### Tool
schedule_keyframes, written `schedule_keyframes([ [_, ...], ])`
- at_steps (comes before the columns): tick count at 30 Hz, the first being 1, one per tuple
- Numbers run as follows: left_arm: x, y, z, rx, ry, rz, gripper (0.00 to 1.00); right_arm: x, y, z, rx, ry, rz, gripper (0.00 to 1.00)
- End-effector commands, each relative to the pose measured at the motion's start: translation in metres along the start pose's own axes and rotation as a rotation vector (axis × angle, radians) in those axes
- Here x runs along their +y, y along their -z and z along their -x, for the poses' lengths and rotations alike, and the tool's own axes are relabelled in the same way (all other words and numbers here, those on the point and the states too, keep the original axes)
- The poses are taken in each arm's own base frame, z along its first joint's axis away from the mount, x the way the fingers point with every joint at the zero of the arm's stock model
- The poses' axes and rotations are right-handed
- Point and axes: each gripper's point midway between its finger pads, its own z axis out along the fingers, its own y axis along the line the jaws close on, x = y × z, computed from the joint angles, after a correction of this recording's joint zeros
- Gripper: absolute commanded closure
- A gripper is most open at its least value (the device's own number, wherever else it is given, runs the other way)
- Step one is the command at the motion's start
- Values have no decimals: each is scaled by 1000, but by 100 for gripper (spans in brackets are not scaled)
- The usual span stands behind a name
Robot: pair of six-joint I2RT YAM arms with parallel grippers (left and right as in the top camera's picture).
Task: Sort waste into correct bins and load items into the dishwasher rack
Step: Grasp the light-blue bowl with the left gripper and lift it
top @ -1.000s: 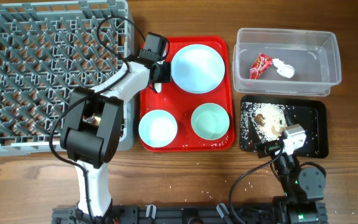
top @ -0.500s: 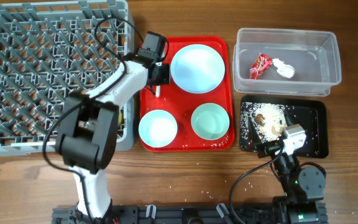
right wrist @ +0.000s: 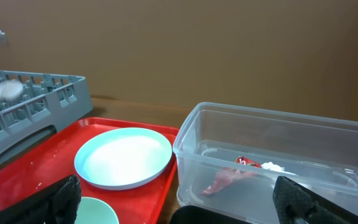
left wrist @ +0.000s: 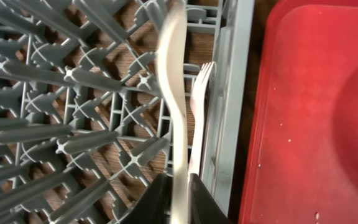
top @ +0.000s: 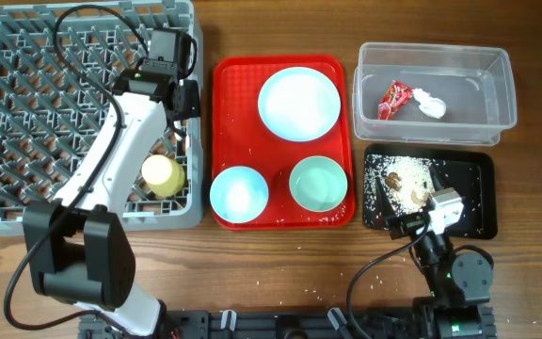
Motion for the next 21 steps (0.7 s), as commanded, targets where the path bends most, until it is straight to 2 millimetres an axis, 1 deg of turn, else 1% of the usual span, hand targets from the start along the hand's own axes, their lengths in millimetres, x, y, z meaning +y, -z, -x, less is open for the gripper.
schedule_keyframes([
  [1,-5,-3,-8,27,-23,-6,52,2,0,2,-11,14,12,0],
  [2,-9,-1,-10,33,-30,-18,33,2,0,2,-11,14,12,0],
  [3,-19,5,-13,37,-46,-45,25,2,0,2,-11,14,12,0],
  [4,-29,9,-15,35,-59,-78,23,2,0,2,-11,14,12,0],
  [6,-59,22,-22,32,-107,-157,27,2,0,2,-11,14,12,0],
  [7,-74,27,-30,45,-136,-189,31,2,0,2,-11,14,12,0],
  [10,-109,42,-69,133,-179,-211,40,2,0,2,-11,14,12,0],
  [11,-119,47,-82,159,-178,-211,44,2,0,2,-11,14,12,0],
  [12,-124,50,-89,172,-169,-206,46,2,0,2,-11,14,12,0],
  [14,-129,56,-103,206,-92,-179,50,2,0,2,-11,14,12,0],
  [15,-129,57,-109,228,-54,-164,53,2,0,2,-11,14,12,0],
  [17,-127,57,-116,250,-15,-147,53,2,0,2,-11,14,12,0],
  [18,-125,55,-120,264,5,-134,55,2,0,2,-11,14,12,0],
  [19,-120,54,-127,288,10,-112,57,2,0,2,-11,14,12,0],
  [20,-110,53,-133,304,23,-66,58,2,0,2,-11,14,12,0],
  [21,-90,50,-140,316,51,31,58,2,0,2,-11,14,12,0],
])
